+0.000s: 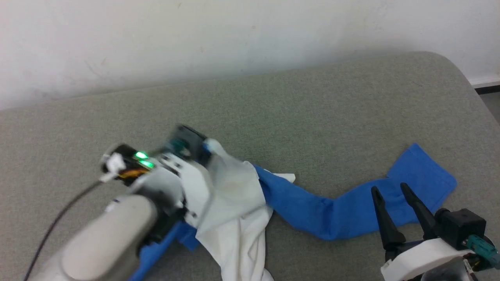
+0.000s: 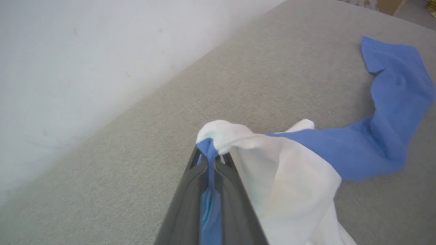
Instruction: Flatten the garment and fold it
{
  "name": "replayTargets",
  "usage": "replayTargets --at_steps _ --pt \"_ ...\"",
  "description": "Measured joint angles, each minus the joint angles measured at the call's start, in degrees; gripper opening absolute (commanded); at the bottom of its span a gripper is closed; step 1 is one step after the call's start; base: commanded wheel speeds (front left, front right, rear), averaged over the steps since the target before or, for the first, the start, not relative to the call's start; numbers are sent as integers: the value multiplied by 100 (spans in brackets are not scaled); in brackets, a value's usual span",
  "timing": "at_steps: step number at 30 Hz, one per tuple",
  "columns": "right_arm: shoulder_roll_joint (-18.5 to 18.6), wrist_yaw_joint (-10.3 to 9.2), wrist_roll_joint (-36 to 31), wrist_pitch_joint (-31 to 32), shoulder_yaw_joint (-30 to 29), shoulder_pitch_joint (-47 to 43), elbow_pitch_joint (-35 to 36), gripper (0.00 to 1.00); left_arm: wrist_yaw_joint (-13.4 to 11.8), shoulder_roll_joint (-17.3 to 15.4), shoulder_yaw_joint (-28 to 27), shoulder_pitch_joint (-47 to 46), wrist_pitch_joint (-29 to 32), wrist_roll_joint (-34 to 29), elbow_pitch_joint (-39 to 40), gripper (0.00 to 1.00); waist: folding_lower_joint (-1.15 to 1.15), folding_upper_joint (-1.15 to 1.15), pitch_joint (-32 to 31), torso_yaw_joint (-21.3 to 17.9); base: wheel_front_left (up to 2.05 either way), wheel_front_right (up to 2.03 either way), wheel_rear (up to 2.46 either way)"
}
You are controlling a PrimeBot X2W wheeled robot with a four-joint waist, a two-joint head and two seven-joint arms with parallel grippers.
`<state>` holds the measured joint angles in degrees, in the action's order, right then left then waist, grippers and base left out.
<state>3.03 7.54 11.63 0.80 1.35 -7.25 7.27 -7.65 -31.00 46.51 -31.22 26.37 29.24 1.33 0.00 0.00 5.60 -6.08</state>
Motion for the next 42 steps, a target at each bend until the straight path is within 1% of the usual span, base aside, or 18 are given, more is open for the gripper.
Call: replayTargets --at_steps 3,5,7,9,11,14,15,16,17,20,23,26,28,30,32,34,38,42 --pt "-1 0 4 -19 -3 0 -14 100 -511 -111 -719 15 -378 319 -130 0 0 0 0 22 0 0 0" --pt "1 0 7 -33 0 2 -15 100 -813 -197 -1194 76 -617 536 -371 0 0 0 18 47 0 0 0" --pt "0 0 5 -33 23 14 -19 100 -982 -272 -1571 213 -822 775 -778 0 0 0 52 70 0 0 0" --pt "-1 0 3 -30 47 31 -15 100 -1013 -350 -1797 326 -912 976 -1302 0 0 0 99 87 0 0 0" --pt "-2 0 2 -26 57 88 -10 100 -998 -367 -1882 373 -981 1076 -1805 0 0 0 157 101 0 0 0" --pt "-2 0 -5 -24 62 162 5 100 -842 -272 -1892 348 -1074 1168 -2390 0 0 0 247 120 0 0 0" --pt "-1 0 -7 -23 63 176 4 100 -782 -202 -1883 333 -1055 1224 -2584 27 0 0 276 128 0 0 0" --pt "0 0 -7 -21 73 193 3 100 -730 -113 -1887 315 -1036 1308 -2760 76 0 0 304 134 0 0 0" --pt "-1 0 -7 -13 83 214 2 100 -689 -33 -1896 295 -1074 1365 -2920 100 1 0 328 138 0 0 0" --pt "-1 0 -7 2 112 242 -8 100 -541 158 -1990 283 -1396 1493 -3221 100 1 0 357 128 0 0 0" --pt "-1 0 -8 9 126 240 -44 100 -542 302 -2132 324 -2031 1518 -3187 100 0 0 298 117 0 0 0" --pt "-3 0 -14 23 125 215 -78 100 -563 327 -2290 577 -2679 1514 -2988 100 0 0 188 118 0 0 0" --pt "-1 0 -14 33 99 185 -81 100 -614 348 -2315 863 -2932 1512 -2789 100 -1 0 99 132 0 0 0" --pt "-1 0 -14 66 78 123 -73 100 -680 361 -2307 1151 -3047 1510 -2526 100 -1 0 10 160 0 0 0" --pt "0 0 -14 79 78 69 -62 100 -719 347 -2270 1414 -3002 1511 -2201 100 -1 0 -73 202 0 0 0" --pt "-1 0 -23 121 82 44 -34 100 -762 305 -2171 1657 -2797 1512 -1809 100 -1 0 -140 255 0 0 0" --pt "-1 0 -51 172 101 -3 32 100 -817 114 -1825 2100 -2046 1537 -1050 100 -1 0 -231 367 0 0 0" --pt "-2 0 -51 197 146 -5 67 100 -889 -24 -1512 2402 -1372 1628 -637 100 -1 1 -248 409 0 0 0"
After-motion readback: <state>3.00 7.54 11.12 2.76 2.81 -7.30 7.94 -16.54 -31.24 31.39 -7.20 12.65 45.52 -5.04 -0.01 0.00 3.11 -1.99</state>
